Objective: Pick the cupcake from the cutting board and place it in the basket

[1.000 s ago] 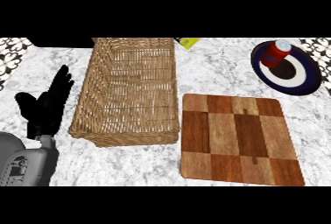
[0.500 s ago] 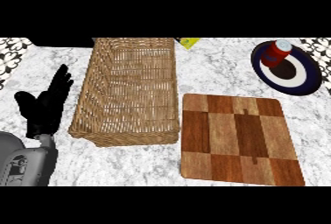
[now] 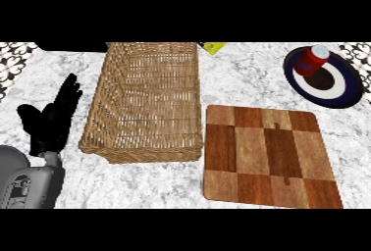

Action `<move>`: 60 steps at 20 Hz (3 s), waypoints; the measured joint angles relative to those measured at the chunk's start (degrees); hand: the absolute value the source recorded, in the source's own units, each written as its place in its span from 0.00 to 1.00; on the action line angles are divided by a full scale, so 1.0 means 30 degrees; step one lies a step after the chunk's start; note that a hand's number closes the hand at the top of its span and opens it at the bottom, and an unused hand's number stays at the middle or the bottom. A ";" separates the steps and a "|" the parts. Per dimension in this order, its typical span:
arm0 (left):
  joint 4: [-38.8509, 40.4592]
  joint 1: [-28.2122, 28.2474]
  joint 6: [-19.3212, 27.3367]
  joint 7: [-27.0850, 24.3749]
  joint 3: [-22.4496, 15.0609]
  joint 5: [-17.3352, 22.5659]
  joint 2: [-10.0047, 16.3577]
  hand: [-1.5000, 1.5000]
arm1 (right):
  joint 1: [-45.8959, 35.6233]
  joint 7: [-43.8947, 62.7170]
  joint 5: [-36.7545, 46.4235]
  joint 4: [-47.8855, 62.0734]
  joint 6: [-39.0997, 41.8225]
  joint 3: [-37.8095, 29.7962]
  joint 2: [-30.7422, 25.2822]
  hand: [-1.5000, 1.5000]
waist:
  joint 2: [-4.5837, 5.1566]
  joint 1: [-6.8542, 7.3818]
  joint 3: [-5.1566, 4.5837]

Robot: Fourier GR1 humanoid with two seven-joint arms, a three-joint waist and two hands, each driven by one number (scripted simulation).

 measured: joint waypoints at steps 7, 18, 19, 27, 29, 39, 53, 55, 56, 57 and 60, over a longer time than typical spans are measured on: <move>0.0081 -0.0334 -0.0002 0.0021 -0.0118 -0.0011 -0.0114 0.50 | -0.1567 0.2260 0.1693 0.0463 0.0756 -0.0319 -0.0102 1.00 | 0.0118 0.0205 -0.0005; 0.0201 -0.0727 -0.0201 0.0016 -0.0591 -0.0081 -0.0405 0.50 | -0.8544 0.5699 -0.2621 0.3048 0.3098 -0.7121 0.1160 1.00 | 0.0283 0.1051 0.0010; 0.0125 -0.0728 -0.0279 0.0048 -0.0613 -0.0050 -0.0376 0.50 | -0.9450 0.5876 -0.3279 0.3668 0.3228 -0.7633 0.1202 1.00 | 0.0280 0.1150 0.0012; 0.0141 -0.1071 -0.0167 0.0250 -0.0768 -0.0169 -0.0546 0.50 | -1.5008 0.4709 -0.9310 0.8739 0.2878 -1.0024 0.1359 1.00 | 0.0362 0.1312 0.0036; 0.0279 -0.1031 -0.0174 0.0028 -0.0628 -0.0168 -0.0453 0.50 | -1.5859 0.3804 -1.0771 0.9870 0.2706 -1.0345 0.1379 1.00 | 0.0375 0.1225 0.0037; 0.0413 -0.0886 -0.0176 0.0011 -0.0430 -0.0168 -0.0300 0.50 | -2.0672 0.0682 -0.7225 1.6061 0.5689 -0.6548 0.1169 1.00 | 0.0248 0.0835 -0.0002; 0.0219 -0.1061 -0.0140 0.0212 -0.0600 -0.0301 -0.0452 0.50 | -2.2778 -0.0450 -0.9128 1.9783 0.8231 -0.5540 0.1391 1.00 | 0.0365 0.1113 0.0002; 0.0435 -0.1174 -0.0237 0.0138 -0.0434 -0.0236 -0.0296 0.50 | -2.2977 -0.0674 -0.9674 2.0032 0.9276 -0.5590 0.1400 1.00 | 0.0369 0.1054 0.0004; 0.0418 -0.1001 -0.0294 -0.0047 -0.0428 -0.0173 -0.0341 0.50 | -2.2833 -0.0904 -0.9857 2.0216 0.9473 -0.5549 0.1398 1.00 | 0.0371 0.1068 0.0004; 0.0395 -0.1135 -0.0279 0.0043 -0.0430 -0.0160 -0.0360 0.50 | -2.2779 -0.1099 -1.0054 2.0412 0.9663 -0.5551 0.1399 1.00 | 0.0384 0.1074 0.0004; 0.0463 -0.1460 -0.0335 0.0211 -0.0357 -0.0132 -0.0244 0.50 | -2.2806 -0.1569 -1.0427 2.1048 0.9855 -0.5555 0.1399 1.00 | 0.0428 0.1146 0.0007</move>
